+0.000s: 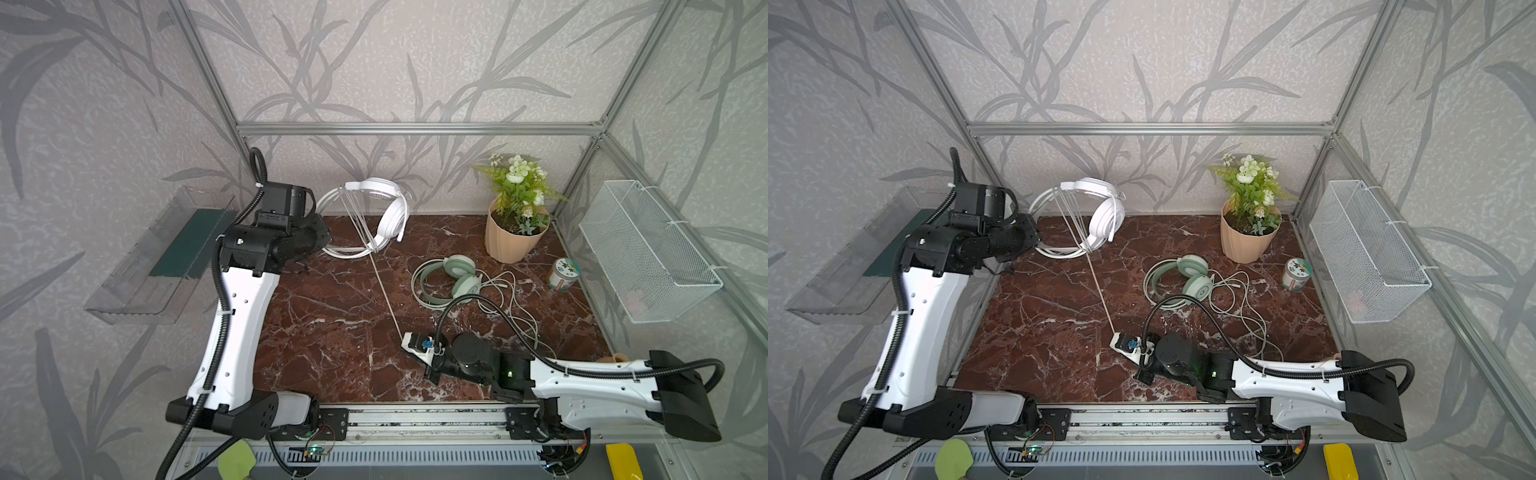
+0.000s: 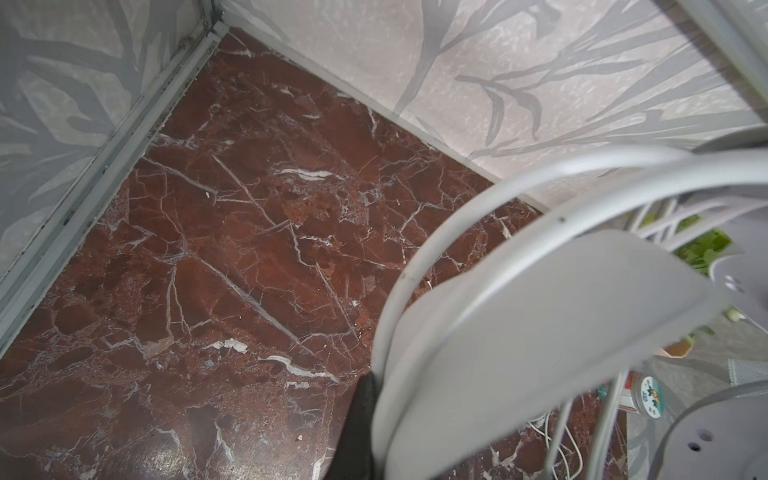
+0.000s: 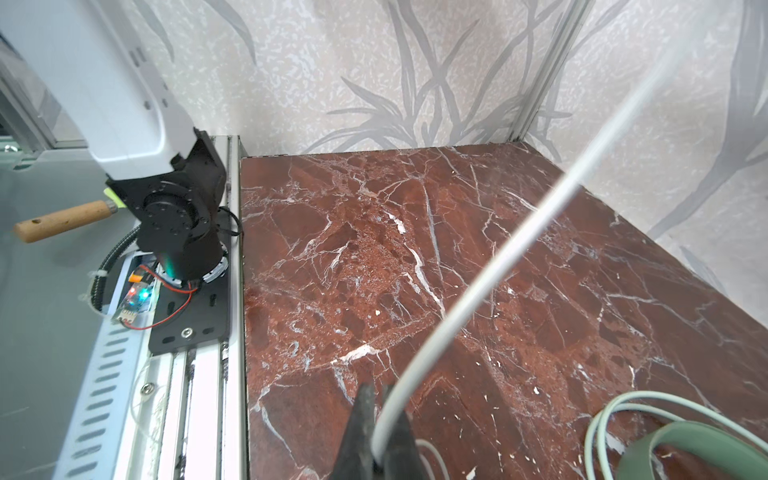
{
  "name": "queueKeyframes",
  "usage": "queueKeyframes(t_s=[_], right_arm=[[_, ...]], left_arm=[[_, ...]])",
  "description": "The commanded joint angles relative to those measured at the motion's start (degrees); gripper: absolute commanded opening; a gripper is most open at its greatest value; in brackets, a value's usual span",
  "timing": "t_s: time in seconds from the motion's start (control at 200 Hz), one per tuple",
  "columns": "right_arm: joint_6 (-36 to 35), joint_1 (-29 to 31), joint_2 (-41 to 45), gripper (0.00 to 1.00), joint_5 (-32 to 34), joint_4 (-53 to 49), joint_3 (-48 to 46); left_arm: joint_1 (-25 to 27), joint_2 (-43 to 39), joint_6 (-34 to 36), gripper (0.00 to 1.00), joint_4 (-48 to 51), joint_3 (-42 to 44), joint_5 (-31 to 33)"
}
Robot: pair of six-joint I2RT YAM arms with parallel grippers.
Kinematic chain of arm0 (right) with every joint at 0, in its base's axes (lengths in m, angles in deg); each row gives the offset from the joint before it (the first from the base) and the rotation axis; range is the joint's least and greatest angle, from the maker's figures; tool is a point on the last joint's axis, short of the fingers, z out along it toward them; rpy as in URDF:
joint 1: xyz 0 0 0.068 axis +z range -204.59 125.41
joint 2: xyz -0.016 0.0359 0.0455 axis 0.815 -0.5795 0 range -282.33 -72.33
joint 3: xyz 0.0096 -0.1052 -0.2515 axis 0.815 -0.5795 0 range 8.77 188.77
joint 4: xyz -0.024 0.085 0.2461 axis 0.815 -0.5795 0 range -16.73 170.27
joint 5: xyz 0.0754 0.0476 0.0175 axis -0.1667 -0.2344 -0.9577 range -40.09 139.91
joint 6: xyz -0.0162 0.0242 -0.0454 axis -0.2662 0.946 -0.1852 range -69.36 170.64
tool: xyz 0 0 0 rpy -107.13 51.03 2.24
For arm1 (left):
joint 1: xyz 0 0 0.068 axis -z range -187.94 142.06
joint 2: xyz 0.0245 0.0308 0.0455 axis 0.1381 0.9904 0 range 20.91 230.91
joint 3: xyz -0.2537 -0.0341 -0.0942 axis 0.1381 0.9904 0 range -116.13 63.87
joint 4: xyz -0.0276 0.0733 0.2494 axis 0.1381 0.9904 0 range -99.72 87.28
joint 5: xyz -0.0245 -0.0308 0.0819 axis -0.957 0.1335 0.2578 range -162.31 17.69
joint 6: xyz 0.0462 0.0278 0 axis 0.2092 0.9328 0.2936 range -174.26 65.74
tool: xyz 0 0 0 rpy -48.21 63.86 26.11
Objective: Wrap the headphones
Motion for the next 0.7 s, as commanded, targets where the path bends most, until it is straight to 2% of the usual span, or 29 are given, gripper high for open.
queueKeyframes(t_s=[0.0,0.21,0.355,0.445,0.575,0.695], right_arm=[[-4.94,4.16,2.14,0.0,5.16,-12.23,5.04],[-14.86,6.84,2.57,0.0,13.03,-22.36,15.33],[-23.7,6.77,2.49,0.0,17.64,-24.69,22.38],[-28.25,6.77,1.71,0.0,21.72,-24.65,26.01],[-35.45,6.8,1.19,0.0,24.08,-24.76,29.69],[-42.83,7.07,1.57,0.0,29.14,-24.04,32.22]], left_arm=[[-0.94,0.89,-0.04,0.0,-7.76,3.32,0.2],[-0.53,2.3,2.53,0.0,-10.89,15.45,-0.62],[2.74,-0.18,4.48,0.0,-13.96,26.62,5.47],[4.06,-0.93,4.74,0.0,-15.63,32.37,5.57],[6.32,-1.02,6.75,0.0,-15.04,35.31,5.2],[10.12,-2.33,9.94,0.0,-12.95,36.41,7.19]])
